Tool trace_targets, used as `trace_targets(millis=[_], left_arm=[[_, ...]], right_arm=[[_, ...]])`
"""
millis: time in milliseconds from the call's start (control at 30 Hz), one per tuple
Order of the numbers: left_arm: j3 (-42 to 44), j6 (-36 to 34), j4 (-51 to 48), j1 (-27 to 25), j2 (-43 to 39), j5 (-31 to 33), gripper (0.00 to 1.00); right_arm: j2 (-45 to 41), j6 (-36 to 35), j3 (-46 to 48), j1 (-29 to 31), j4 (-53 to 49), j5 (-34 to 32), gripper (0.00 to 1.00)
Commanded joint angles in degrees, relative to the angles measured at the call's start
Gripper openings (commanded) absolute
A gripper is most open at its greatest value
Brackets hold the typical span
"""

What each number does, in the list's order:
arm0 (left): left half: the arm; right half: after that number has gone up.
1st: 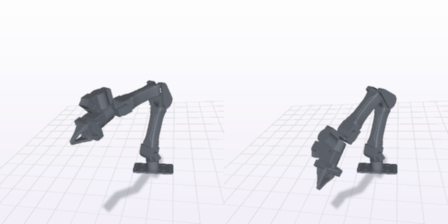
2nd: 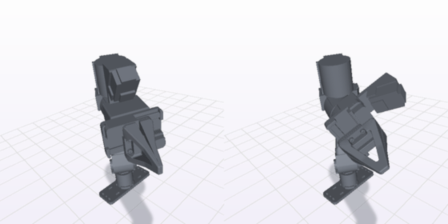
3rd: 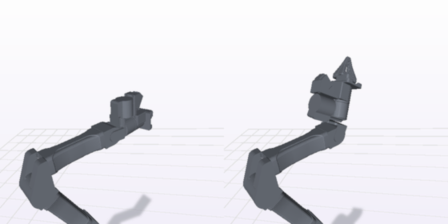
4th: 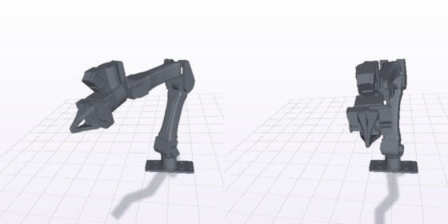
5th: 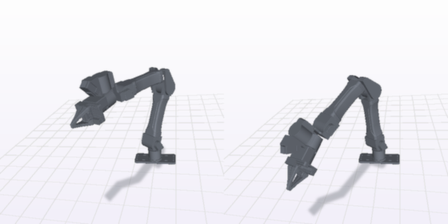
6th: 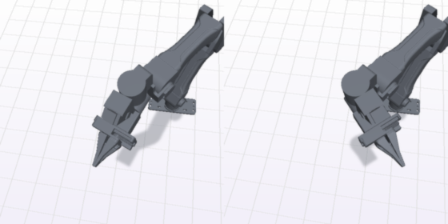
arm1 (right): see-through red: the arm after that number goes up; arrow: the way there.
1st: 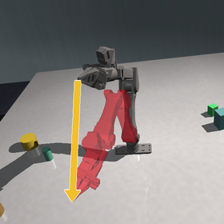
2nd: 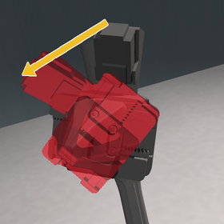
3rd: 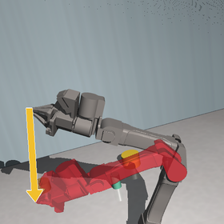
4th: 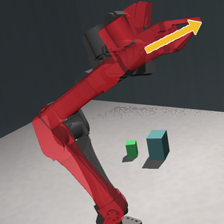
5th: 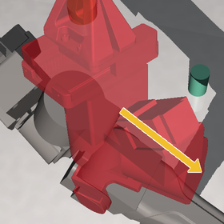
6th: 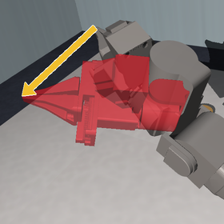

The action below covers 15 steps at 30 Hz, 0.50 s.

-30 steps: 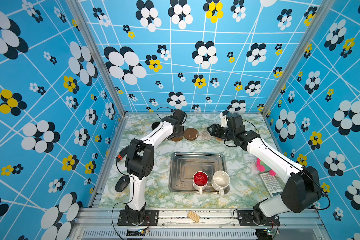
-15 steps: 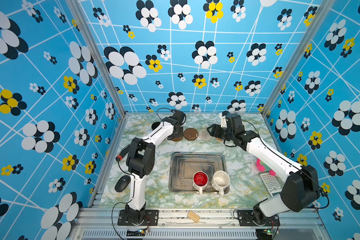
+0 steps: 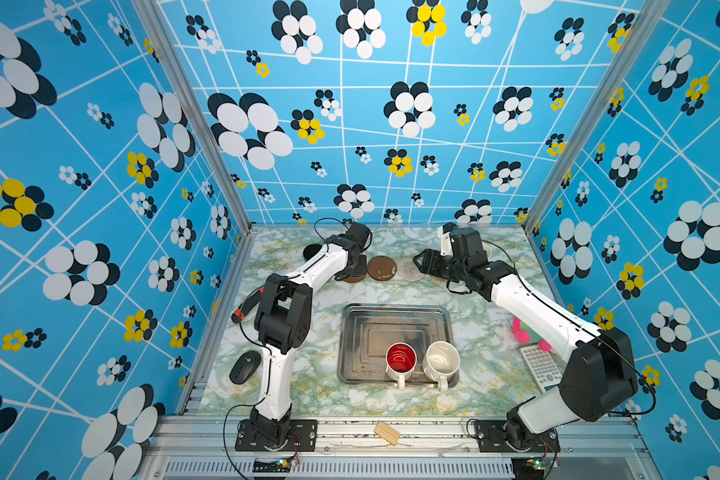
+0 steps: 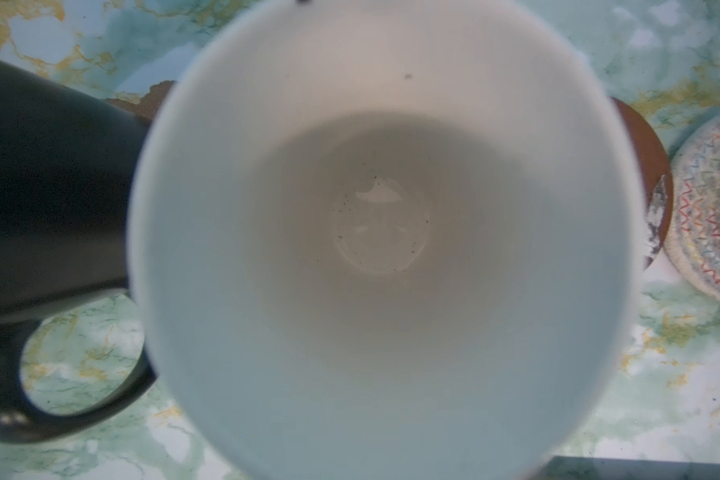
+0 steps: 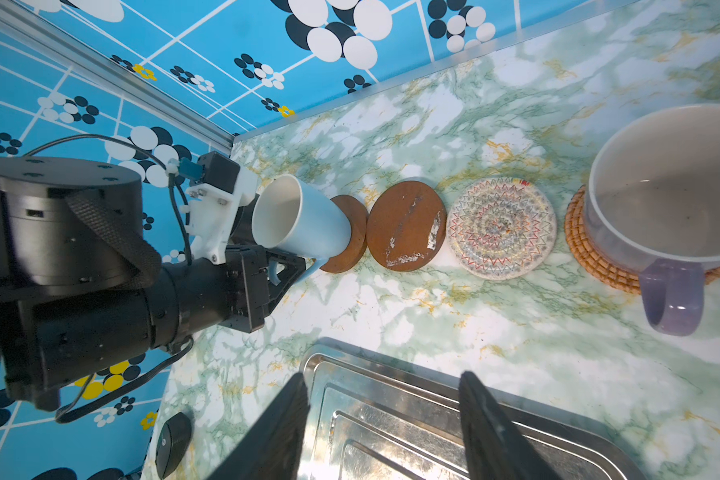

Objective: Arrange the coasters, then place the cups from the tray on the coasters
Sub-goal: 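Lower the white mug onto the wooden coaster and open the left gripper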

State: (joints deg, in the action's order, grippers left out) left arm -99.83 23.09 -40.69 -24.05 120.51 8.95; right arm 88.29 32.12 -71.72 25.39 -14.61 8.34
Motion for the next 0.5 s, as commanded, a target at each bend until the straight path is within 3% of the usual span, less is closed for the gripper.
trace_targets(millis=[0,467], left_arm=[[-2.16,0.56,1.61,0.49,-0.13,0.63,0.00],[-3.01,0.48,0.41,0.49,0.97,-0.07,0.03]], right_arm=[[0.83,-1.01,-0.54,0.13,-0.76,0.89,0.60],[1.39,-0.92,-1.03,0.11,-0.79,1.07,0.60]])
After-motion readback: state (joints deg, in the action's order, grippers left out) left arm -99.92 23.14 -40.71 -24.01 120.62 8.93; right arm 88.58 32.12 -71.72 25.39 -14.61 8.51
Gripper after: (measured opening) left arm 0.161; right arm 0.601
